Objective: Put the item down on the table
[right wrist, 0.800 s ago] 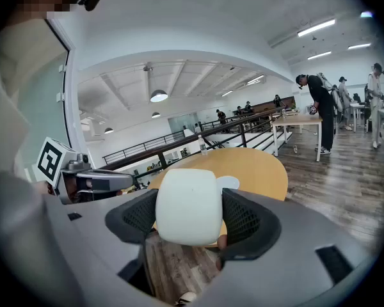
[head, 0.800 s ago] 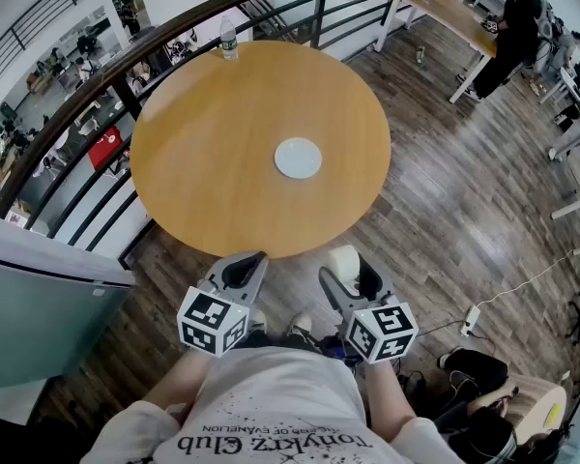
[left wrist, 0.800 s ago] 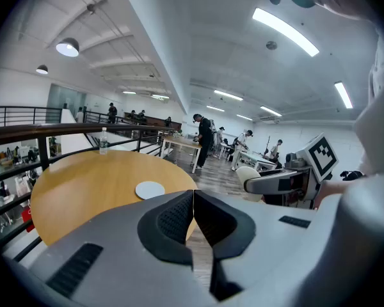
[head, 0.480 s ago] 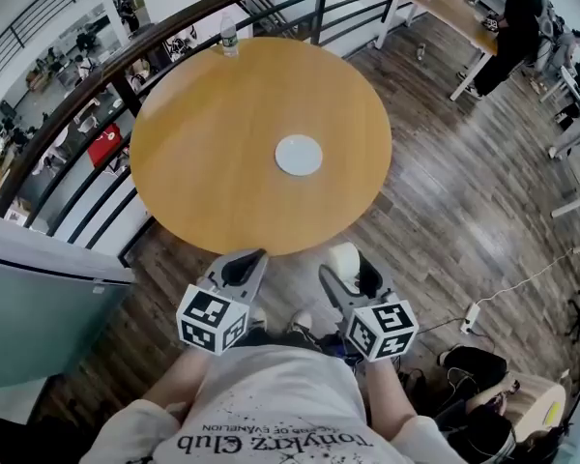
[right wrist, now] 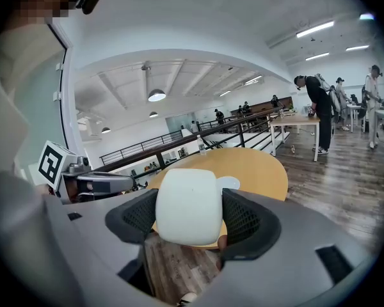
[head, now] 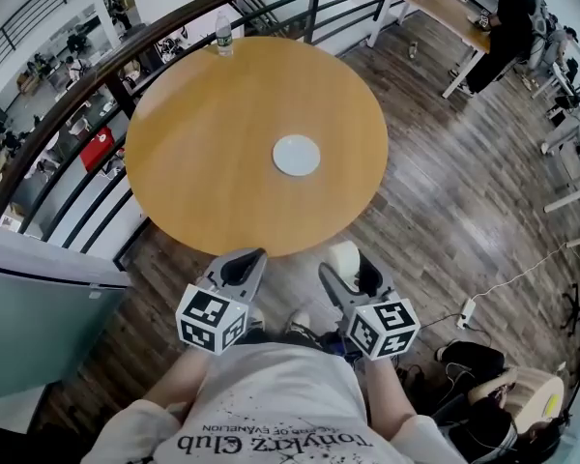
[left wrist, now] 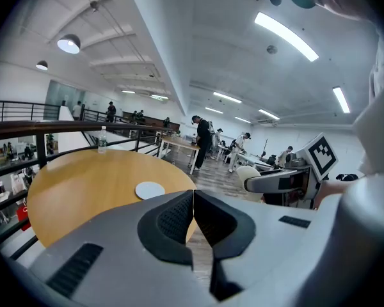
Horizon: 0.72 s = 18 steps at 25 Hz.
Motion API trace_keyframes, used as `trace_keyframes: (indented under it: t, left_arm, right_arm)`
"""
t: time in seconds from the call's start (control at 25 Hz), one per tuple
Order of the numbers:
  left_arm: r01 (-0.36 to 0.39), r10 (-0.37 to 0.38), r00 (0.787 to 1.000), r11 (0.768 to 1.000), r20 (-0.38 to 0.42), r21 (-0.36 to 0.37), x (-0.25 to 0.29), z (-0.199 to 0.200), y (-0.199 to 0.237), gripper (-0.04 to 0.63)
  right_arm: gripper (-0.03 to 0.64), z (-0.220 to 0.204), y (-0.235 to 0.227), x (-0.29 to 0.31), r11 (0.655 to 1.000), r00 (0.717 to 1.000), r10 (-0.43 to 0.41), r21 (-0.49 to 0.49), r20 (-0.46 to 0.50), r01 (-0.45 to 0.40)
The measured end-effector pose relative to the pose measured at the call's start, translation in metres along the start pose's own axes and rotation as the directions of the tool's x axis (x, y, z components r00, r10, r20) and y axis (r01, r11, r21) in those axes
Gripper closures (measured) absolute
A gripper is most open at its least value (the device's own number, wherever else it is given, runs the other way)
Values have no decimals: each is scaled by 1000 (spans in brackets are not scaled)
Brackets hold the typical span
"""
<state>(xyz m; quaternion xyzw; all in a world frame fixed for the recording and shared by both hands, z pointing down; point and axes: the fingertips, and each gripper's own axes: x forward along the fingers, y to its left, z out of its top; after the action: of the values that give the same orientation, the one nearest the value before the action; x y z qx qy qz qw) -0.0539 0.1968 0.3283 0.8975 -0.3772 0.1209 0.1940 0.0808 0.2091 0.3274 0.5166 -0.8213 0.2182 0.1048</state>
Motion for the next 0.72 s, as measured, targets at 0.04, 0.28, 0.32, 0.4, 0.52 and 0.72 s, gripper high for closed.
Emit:
trace_keyframes:
  t: [0.04,0.28,0.32,0.4,0.52,0.72]
  left_arm:
    - [6,-6,1000,1000,3,0,-2,0,2,571]
    - [41,-41,999,999,9,17,-12,-1,16,571]
    - [46,-46,999,999,7,26,-14,-1,17,571]
    - [48,-48,999,998,2,39,-16,-3,21,571]
    - [41,-40,999,999,-8,27,-14,-8,31,571]
    - [30,-30,999,999,-21,11,1,-7,42,571]
  right_arm:
    - [288,0,2,1,1000,1000,-7,-2,1,7]
    - [288,6,12,5,998,998,-55,-4,29,55]
    - [288,8,12,5,998,997,-64,-2,33,64]
    - [288,9,11,7,997,996,-80,3,37,80]
    - [288,7,7,13,996,996,-87,14,27,87]
    - [288,11,-9,31,997,997,-81,15,13,81]
